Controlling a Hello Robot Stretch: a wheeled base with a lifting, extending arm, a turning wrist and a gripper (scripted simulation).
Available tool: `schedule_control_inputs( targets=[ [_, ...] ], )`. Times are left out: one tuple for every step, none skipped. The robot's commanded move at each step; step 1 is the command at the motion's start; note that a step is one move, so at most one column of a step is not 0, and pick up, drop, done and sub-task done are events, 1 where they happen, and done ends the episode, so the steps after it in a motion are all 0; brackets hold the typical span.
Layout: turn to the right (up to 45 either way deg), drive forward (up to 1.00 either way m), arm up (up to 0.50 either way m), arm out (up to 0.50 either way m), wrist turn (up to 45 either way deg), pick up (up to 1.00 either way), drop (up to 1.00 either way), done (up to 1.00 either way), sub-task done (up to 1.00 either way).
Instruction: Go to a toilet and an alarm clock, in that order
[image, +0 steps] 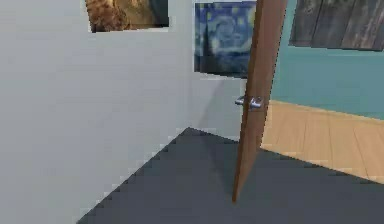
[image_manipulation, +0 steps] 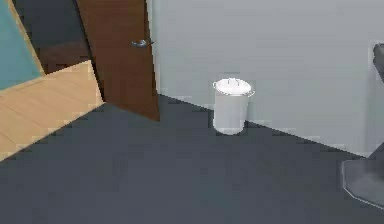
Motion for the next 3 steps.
schedule_control_inputs(
  targets=[
    [-45.0, 0.0, 0.0, 0.0, 0.0, 0.0, 0.0, 0.0, 0.0],
    [-15.0, 0.0, 0.0, 0.0, 0.0, 0.0, 0.0, 0.0, 0.0],
    [0.0, 0.15, 0.0, 0.0, 0.0, 0.0, 0.0, 0.0, 0.0]
  ],
)
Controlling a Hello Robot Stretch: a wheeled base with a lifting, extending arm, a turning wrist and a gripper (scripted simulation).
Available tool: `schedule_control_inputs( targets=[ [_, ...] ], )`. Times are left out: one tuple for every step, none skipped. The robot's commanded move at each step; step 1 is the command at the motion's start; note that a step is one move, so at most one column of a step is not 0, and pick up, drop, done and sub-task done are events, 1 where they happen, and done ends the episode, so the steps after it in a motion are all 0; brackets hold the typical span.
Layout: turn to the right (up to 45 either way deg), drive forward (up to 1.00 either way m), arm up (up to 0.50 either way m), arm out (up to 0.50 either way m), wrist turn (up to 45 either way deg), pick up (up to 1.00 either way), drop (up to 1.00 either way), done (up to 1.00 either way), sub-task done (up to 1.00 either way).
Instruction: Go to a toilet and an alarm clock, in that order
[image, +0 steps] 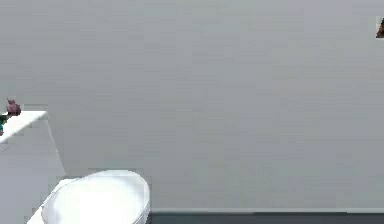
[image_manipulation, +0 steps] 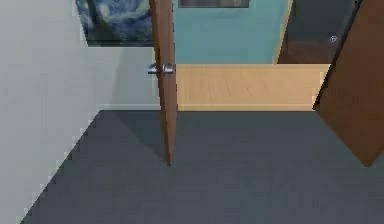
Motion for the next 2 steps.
schedule_control_inputs(
  targets=[
    [-30.0, 0.0, 0.0, 0.0, 0.0, 0.0, 0.0, 0.0, 0.0],
    [0.0, 0.0, 0.0, 0.0, 0.0, 0.0, 0.0, 0.0, 1.0]
  ],
)
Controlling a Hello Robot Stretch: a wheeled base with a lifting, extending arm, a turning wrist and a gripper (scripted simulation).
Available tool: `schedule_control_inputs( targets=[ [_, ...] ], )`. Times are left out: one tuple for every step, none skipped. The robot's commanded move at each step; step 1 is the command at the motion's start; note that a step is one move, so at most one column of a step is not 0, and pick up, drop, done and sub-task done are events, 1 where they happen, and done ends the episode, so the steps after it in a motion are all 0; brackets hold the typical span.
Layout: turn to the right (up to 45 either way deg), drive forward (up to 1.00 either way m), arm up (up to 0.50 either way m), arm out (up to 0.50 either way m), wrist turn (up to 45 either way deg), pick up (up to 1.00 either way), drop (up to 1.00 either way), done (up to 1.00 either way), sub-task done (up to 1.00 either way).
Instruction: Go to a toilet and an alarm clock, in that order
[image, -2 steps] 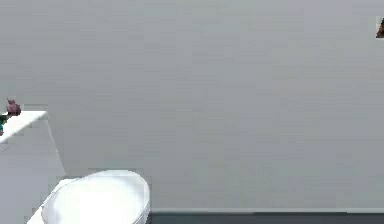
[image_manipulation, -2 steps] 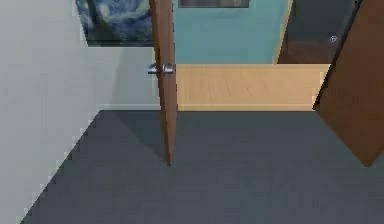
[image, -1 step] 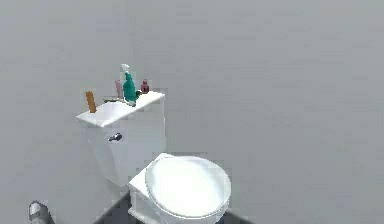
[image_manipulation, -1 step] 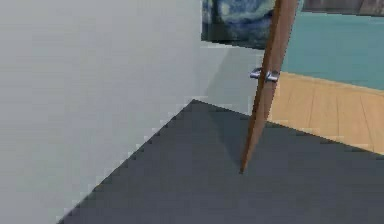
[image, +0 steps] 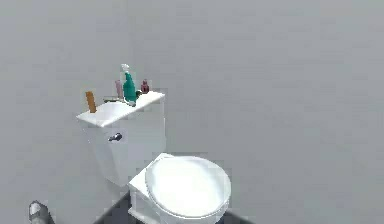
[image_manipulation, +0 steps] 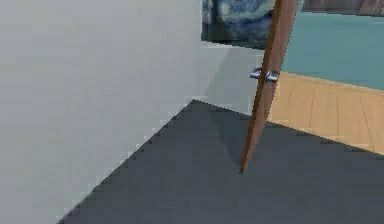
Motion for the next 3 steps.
schedule_control_inputs(
  targets=[
    [45.0, 0.0, 0.0, 0.0, 0.0, 0.0, 0.0, 0.0, 0.0],
    [45.0, 0.0, 0.0, 0.0, 0.0, 0.0, 0.0, 0.0, 0.0],
    [45.0, 0.0, 0.0, 0.0, 0.0, 0.0, 0.0, 0.0, 0.0]
  ],
)
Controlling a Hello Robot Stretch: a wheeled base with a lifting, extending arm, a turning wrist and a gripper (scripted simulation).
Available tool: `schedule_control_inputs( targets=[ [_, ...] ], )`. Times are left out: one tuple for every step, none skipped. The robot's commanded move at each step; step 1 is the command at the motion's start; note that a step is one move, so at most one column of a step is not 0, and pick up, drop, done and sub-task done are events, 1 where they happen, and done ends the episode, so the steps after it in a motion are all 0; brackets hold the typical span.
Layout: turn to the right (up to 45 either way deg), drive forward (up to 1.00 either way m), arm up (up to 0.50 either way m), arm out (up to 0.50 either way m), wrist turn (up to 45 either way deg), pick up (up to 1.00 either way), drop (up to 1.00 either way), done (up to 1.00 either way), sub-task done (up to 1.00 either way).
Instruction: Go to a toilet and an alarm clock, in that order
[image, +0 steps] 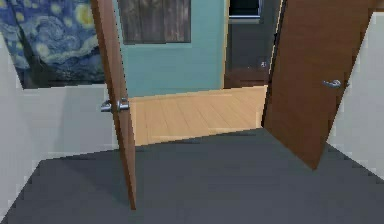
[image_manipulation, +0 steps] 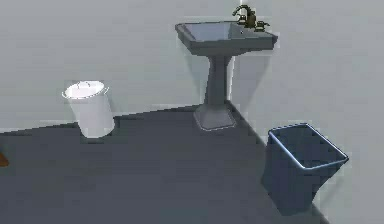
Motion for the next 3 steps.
schedule_control_inputs(
  targets=[
    [9.0, 0.0, 0.0, 0.0, 0.0, 0.0, 0.0, 0.0, 0.0],
    [0.0, 1.0, 0.0, 0.0, 0.0, 0.0, 0.0, 0.0, 0.0],
    [9.0, 0.0, 0.0, 0.0, 0.0, 0.0, 0.0, 0.0, 0.0]
  ],
)
